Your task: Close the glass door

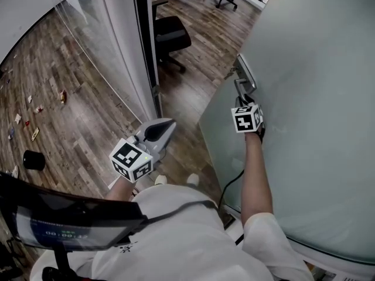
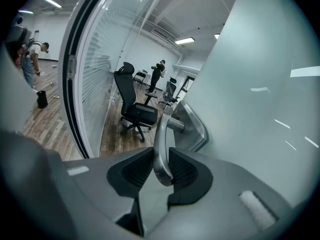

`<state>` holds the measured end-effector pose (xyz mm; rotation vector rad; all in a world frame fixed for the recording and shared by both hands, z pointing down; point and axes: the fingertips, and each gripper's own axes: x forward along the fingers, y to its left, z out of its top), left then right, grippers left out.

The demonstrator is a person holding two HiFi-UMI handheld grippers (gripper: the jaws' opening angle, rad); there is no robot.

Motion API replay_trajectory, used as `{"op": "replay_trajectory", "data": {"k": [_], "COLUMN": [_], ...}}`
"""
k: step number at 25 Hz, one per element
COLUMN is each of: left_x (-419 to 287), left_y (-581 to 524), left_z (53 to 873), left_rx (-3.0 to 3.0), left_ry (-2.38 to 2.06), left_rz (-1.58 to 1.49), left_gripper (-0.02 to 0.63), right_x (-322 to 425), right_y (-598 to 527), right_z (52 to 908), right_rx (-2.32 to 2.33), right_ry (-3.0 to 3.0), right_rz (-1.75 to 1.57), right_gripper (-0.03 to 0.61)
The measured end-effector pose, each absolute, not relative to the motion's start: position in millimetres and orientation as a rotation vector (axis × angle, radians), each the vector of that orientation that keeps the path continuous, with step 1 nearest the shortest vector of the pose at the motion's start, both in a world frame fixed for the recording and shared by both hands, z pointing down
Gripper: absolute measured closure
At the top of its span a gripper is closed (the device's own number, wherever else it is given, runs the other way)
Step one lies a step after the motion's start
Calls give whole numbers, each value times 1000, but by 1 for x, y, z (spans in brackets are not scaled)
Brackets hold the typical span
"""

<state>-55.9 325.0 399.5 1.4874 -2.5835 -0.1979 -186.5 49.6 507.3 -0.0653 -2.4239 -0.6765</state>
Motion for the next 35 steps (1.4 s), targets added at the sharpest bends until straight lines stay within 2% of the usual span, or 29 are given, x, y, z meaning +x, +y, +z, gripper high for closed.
{"op": "replay_trajectory", "data": {"k": [8, 35], "left_x": [-63, -51], "left_y": [350, 396], "left_z": [379, 405], "left_rx": [1497, 1488], "left_ry": [-2584, -2578], "left_rz": [-211, -196], "left_gripper": [609, 609], "right_x": [-181, -110], "right_y": [97, 209], "right_z": [488, 508], "right_rx": [-145, -385], "right_ry": [-2427, -2455], "right_rz": [-688, -747], "right_gripper": [479, 477]}}
